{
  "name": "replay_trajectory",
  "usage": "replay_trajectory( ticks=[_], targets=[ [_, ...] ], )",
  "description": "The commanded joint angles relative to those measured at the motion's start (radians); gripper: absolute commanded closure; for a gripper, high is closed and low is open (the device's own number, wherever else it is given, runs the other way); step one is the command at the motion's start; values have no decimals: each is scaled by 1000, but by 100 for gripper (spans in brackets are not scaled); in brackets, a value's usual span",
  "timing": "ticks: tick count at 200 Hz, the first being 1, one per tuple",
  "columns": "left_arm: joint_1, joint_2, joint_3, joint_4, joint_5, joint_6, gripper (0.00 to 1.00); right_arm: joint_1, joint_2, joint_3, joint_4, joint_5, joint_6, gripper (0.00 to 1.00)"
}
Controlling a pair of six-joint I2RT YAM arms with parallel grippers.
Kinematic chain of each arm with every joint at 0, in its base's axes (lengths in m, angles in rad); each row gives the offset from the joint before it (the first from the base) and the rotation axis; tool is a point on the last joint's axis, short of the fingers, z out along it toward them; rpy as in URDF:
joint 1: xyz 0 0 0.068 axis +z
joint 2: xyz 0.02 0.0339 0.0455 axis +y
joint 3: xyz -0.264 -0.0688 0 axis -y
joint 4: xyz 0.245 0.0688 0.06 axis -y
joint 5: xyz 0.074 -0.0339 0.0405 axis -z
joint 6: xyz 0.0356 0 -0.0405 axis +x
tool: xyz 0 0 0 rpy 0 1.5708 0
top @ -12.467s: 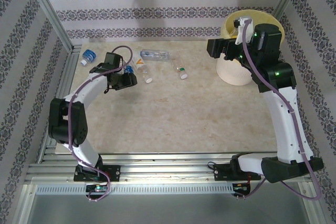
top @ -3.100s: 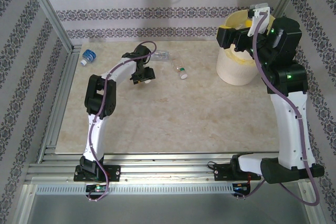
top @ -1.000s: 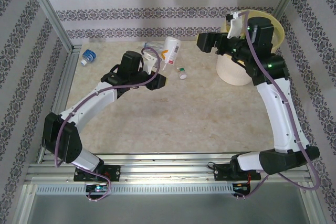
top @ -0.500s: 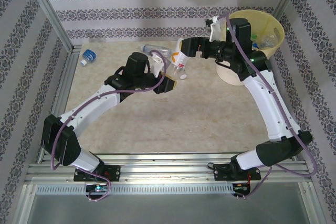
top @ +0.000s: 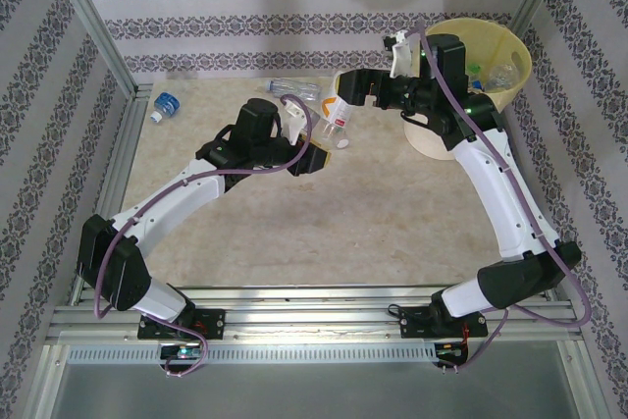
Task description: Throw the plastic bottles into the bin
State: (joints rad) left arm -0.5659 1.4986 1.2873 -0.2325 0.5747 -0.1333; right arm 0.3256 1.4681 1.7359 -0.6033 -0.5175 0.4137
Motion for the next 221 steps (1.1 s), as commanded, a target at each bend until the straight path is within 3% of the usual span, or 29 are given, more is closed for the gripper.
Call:
replay_trajectory(
  ticks=[1,127,165,221],
  targets=[
    [-32,-48,32,90,10,32,74,8,15,-2,-50,37,-4,4],
    [-78,-43,8,116,24,39,75,8,31,7,-33,14,11,9],
    [-91,-40,10,126,19,41,74,7,30,10,-39,24,10,19],
    [-91,-40,0,135,15,41,71,7,20,18,-58,40,10,44]
  ],
)
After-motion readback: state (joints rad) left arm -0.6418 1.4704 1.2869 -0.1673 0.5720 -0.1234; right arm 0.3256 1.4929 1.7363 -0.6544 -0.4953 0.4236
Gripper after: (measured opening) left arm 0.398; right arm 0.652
